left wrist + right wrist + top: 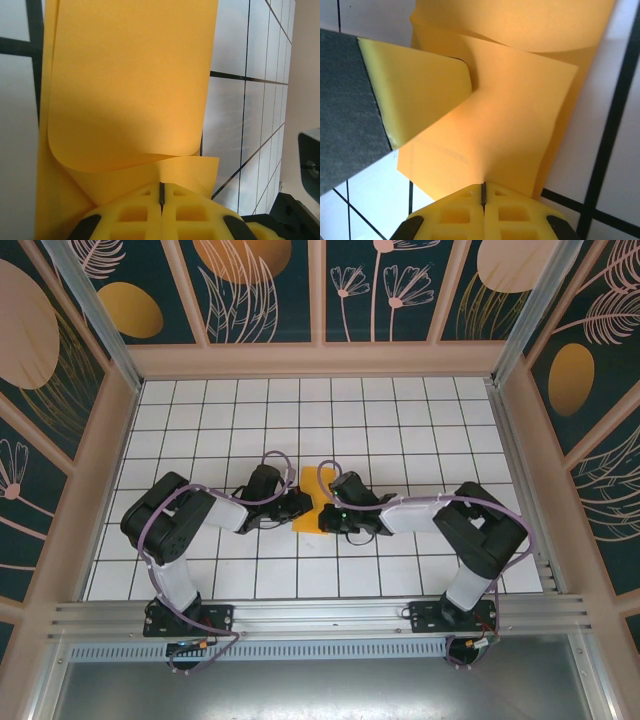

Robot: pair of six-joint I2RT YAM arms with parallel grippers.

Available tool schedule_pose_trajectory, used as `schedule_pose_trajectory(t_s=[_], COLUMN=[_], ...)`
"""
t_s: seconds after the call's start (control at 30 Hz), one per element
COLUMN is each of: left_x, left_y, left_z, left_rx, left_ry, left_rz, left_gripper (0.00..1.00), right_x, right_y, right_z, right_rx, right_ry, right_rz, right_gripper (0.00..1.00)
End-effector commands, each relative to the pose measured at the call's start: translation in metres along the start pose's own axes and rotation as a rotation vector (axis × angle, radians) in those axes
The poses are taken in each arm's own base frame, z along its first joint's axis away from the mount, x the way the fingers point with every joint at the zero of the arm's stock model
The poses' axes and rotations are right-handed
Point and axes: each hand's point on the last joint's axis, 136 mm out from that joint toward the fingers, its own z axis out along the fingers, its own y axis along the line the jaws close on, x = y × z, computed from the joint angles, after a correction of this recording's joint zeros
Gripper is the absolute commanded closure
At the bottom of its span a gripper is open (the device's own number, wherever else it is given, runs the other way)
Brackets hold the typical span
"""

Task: Fold a paper plane with a square sheet of paper (pick it up from the middle)
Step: Fold the triangle a second time at the center of the table.

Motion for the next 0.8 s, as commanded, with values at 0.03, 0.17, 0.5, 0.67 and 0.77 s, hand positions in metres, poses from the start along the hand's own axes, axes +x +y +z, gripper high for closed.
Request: schedule_pose_trajectory(t_s=[0.03,0.17,0.5,0.67,0.77], left_x=[0.02,0.02,0.021,0.02,0.021], left_y=[0.05,0.05,0.05,0.05,0.049], left_z=[0.002,0.002,0.002,0.001,0.001], left_rx=[-0.167,-0.167,-0.168,-0.168,-0.167], left_ry=[0.05,0.05,0.055,0.053,0.055], left_rz=[-0.053,-0.053,-0.049,-0.048,-0.048], left_gripper=[1.0,1.0,1.0,1.0,1.0], right_x=[0.031,0.041,0.016,-0.012,-0.021], right_y=[-0.028,-0.04,-0.016,0.02,0.026], right_z=[-0.005,-0.007,-0.027,-0.036,-0.036], right_rx=[0.071,0.111,0.07,-0.025,-0.027], right_ry=[0.09,0.112,0.033,-0.056,-0.077], right_rz=[0.041,0.035,-0.005,-0.005,0.006], right_gripper=[0.99,0.99,0.99,1.0,1.0])
